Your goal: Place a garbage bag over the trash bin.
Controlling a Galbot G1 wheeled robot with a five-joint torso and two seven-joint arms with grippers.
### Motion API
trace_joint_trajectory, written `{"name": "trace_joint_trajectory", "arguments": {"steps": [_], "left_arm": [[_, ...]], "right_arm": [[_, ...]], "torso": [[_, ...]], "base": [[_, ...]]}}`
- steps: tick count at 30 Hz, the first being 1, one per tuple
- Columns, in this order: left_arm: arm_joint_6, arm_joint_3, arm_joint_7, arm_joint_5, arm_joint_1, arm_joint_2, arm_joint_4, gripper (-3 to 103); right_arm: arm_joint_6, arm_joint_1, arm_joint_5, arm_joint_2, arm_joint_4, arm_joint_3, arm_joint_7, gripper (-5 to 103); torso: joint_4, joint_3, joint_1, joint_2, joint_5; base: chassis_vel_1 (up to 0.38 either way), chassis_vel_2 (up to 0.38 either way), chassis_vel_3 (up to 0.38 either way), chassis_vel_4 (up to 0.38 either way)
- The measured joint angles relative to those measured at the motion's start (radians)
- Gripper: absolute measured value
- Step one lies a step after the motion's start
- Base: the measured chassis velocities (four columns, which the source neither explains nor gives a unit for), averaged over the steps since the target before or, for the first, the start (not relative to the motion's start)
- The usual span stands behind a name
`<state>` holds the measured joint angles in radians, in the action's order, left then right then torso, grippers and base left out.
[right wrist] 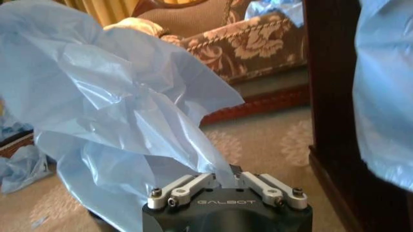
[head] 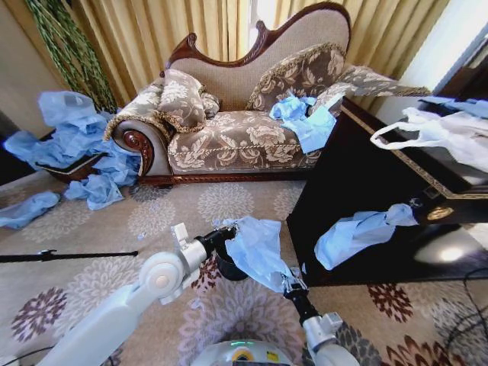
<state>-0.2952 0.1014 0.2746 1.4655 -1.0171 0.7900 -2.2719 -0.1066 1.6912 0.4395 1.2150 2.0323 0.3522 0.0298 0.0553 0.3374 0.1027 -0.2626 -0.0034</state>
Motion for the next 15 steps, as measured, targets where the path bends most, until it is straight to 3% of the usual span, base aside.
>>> {"name": "trace_joint_trajectory", "arguments": {"steps": [10,14,15], "left_arm": [[0.000,0.018,0.017,0.036,-0.005,-0.025,-0.072,0],[-0.006,0.049,0.046,0.074,-0.010,-0.061,-0.126,0],[-0.011,0.082,0.059,0.085,-0.035,-0.073,-0.147,0]], "right_arm": [[-0.012,0.034,0.052,-0.042,0.102,0.056,0.003,0],[-0.001,0.001,0.115,-0.088,0.170,0.079,0.003,0],[0.012,-0.033,0.143,-0.111,0.177,0.074,0.007,0]], "torso": [[0.0002,0.000,0.000,0.000,0.0000],[0.0008,0.000,0.000,0.000,-0.0003],[-0.0002,0.000,0.000,0.000,0.0005]], "base": [[0.000,0.000,0.000,0.000],[0.000,0.000,0.000,0.000],[0.000,0.000,0.000,0.000]]}}
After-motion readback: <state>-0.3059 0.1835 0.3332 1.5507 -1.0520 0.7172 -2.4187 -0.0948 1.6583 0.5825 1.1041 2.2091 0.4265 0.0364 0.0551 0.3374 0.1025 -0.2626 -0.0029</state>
